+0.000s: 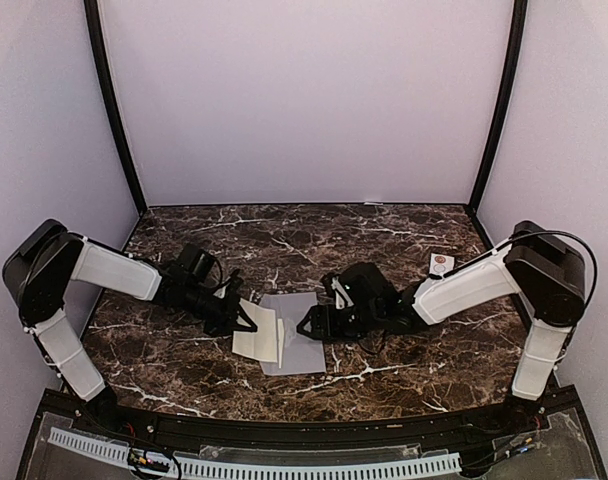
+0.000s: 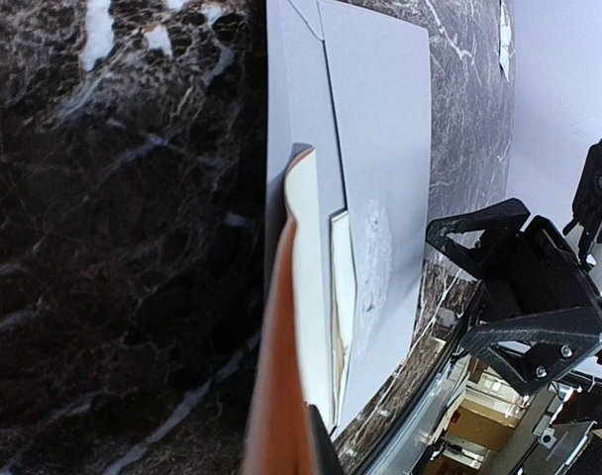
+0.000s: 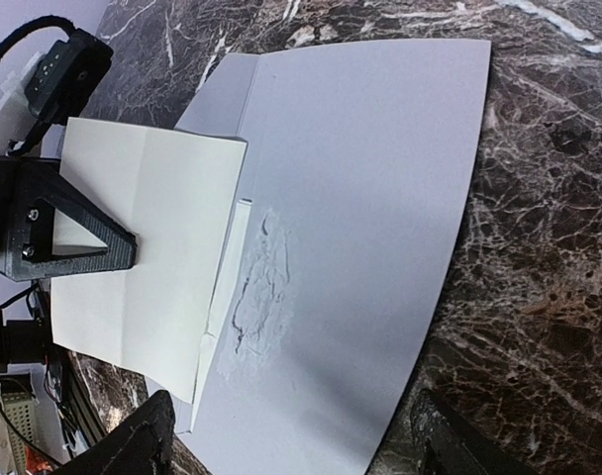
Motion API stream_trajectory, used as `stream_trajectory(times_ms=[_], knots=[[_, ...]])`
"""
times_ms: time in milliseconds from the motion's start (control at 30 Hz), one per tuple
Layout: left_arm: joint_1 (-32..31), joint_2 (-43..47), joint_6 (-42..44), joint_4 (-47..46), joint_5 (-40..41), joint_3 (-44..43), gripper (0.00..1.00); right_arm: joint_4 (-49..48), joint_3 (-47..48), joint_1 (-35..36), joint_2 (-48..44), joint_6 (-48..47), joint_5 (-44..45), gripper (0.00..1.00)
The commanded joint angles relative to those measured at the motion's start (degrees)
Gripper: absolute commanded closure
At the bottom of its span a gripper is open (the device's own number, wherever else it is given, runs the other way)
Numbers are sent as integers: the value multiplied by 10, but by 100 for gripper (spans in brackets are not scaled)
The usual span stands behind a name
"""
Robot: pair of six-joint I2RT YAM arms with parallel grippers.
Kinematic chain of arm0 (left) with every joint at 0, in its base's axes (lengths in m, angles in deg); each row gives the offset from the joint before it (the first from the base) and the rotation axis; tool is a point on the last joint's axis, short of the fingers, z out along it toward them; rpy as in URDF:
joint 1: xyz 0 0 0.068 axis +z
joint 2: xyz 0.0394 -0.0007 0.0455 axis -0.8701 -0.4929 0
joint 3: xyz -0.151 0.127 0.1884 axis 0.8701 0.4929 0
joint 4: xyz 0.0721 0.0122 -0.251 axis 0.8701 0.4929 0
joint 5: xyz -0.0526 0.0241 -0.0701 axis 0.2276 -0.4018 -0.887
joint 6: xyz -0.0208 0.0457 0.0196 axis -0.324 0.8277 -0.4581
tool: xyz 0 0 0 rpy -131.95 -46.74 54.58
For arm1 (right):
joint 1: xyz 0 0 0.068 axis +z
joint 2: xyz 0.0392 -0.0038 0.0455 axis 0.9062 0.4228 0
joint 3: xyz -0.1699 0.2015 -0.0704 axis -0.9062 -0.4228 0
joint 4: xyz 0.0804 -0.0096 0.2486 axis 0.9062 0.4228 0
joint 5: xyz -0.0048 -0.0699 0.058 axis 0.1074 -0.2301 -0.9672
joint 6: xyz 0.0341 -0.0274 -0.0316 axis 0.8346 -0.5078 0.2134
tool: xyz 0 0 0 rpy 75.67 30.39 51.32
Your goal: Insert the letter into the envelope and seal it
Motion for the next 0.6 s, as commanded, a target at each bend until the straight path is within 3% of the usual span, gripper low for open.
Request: stream_trajectory(times_ms=[0, 567], knots=[[3, -5, 26, 4, 2, 1, 100, 9, 15, 9, 15, 7, 5, 22], [3, -17, 30, 11, 8, -10, 100, 13, 18, 11, 37, 12, 4, 29]])
